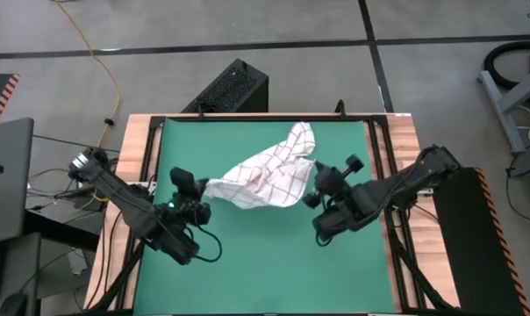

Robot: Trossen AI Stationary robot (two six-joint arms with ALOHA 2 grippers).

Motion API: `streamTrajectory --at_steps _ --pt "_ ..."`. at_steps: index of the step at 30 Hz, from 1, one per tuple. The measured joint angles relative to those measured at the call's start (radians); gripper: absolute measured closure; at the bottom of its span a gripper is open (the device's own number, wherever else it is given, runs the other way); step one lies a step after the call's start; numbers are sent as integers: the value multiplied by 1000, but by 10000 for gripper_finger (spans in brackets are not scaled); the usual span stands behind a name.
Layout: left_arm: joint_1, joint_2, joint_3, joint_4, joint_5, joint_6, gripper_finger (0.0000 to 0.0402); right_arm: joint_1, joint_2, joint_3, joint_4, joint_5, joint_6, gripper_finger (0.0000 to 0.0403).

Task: Roll towel into tight, uniform cylinder
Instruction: Fold the white towel

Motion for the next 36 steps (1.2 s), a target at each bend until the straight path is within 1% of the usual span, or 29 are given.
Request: streamTrajectory --at_steps 2,4,5,6,8,12,17,19,21,22,24,26,27,28,29,30,31,32,35,36 --pt "-4 -23 43 0 -134 0 400 -3 -18 17 -4 81 -38 401" --pt "-5 -42 73 2 -296 9 400 -8 -34 39 0 194 -97 401" --pt "-2 -52 93 4 -338 20 400 -14 -43 58 1 253 -138 401" --pt "9 -66 118 -4 -340 60 400 -23 -55 80 1 286 -187 401" --pt "65 -100 168 -2 -343 167 400 -70 -76 144 2 291 -315 401" --pt "209 -177 246 6 -344 267 400 -201 -102 260 5 293 -506 401" --pt "426 -246 350 28 -331 492 400 -413 -112 427 14 280 -717 401" --pt "496 -253 403 86 -311 626 400 -488 -108 494 24 265 -793 401" --pt "551 -253 465 147 -318 824 401 -565 -101 554 73 288 -896 401" --pt "575 -263 496 183 -273 935 401 -596 -103 586 117 296 -951 401" --pt "609 -271 562 320 -172 1117 401 -646 -108 647 193 297 -1050 401" --pt "630 -276 603 475 -43 1275 401 -653 -103 697 260 299 -1166 401" --pt "636 -272 618 579 -4 1336 401 -651 -102 722 309 299 -1228 402" --pt "639 -267 627 667 13 1375 401 -648 -102 742 351 289 -1279 402" --pt "640 -264 632 747 37 1382 401 -639 -103 757 377 268 -1313 402" --pt "640 -261 632 796 89 1362 401 -619 -104 767 392 252 -1332 402" --pt "639 -263 633 802 159 1314 401 -584 -104 773 401 234 -1335 402" --pt "637 -274 634 781 261 1249 401 -550 -104 774 399 211 -1330 402" --pt "636 -303 629 664 640 1064 401 -454 -88 773 378 181 -1265 402" --pt "640 -306 622 648 732 1015 401 -422 -80 773 363 166 -1236 402"
